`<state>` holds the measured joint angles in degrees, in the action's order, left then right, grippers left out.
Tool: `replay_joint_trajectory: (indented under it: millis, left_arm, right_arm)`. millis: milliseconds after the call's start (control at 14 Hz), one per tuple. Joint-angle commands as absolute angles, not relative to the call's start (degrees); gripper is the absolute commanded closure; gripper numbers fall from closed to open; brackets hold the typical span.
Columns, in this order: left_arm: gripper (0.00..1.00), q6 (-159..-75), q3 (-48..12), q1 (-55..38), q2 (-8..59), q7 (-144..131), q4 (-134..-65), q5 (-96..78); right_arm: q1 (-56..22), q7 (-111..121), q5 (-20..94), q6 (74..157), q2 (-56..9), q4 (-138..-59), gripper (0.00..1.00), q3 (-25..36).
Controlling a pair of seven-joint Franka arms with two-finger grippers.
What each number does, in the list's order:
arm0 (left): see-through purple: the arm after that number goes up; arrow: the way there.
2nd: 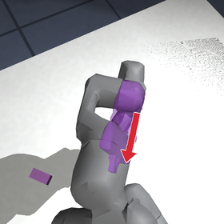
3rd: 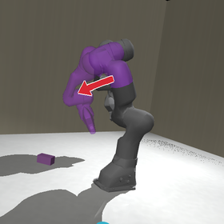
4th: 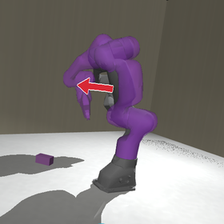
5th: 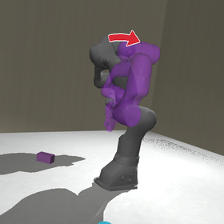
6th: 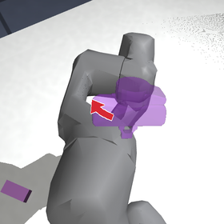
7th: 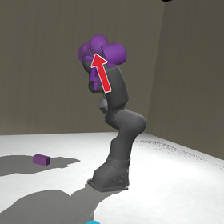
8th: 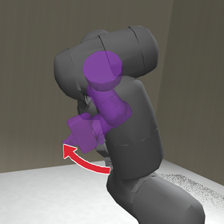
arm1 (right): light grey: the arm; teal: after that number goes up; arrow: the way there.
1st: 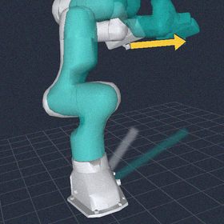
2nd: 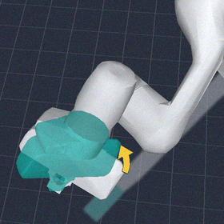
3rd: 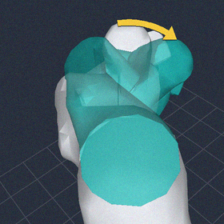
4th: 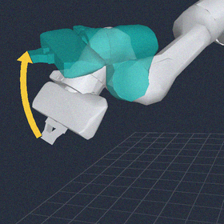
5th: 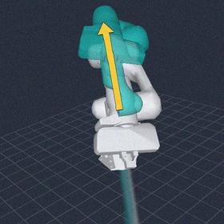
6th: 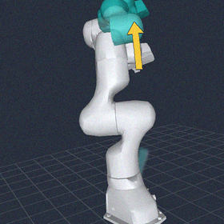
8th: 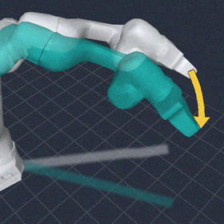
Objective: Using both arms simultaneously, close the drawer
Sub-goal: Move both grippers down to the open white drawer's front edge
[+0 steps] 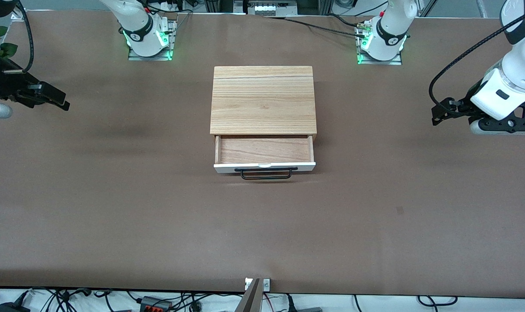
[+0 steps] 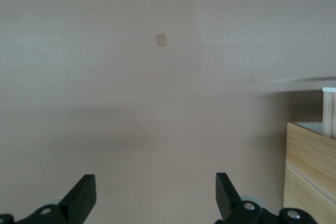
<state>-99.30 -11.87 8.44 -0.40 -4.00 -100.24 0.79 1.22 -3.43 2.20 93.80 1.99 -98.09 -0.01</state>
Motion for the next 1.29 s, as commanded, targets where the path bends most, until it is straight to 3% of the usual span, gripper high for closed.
replay_joint_trajectory:
  millis: [0, 500, 786, 929, 1214]
  left_arm:
    - [0.00, -99.8, -12.1, 8.8, -0.6, -2.7, -100.2, -0.4]
    - [0.00, -100.2, -12.5, 8.5, 2.4, -2.7, -99.1, -0.5]
    - [0.00, -96.0, -12.7, 6.2, 11.2, -3.3, -86.3, -1.3]
    - [0.00, -96.6, -12.9, 5.6, 16.7, -3.3, -84.4, -2.5]
    - [0.00, -101.3, -12.8, 0.5, 28.6, -3.3, -76.2, -4.3]
  right_arm:
    - [0.6, -4.3, 1.5, 93.1, 1.6, -96.9, 0.00, 0.1]
    - [0.2, -4.1, 1.6, 93.0, 1.5, -96.9, 0.00, 0.2]
    - [-2.1, -4.3, 2.0, 93.1, -1.9, -96.9, 0.00, 0.1]
    - [-4.7, -4.7, 3.5, 94.3, -5.6, -96.8, 0.00, 0.1]
    - [-11.1, -5.5, 8.6, 107.0, -12.8, -96.7, 0.00, 0.1]
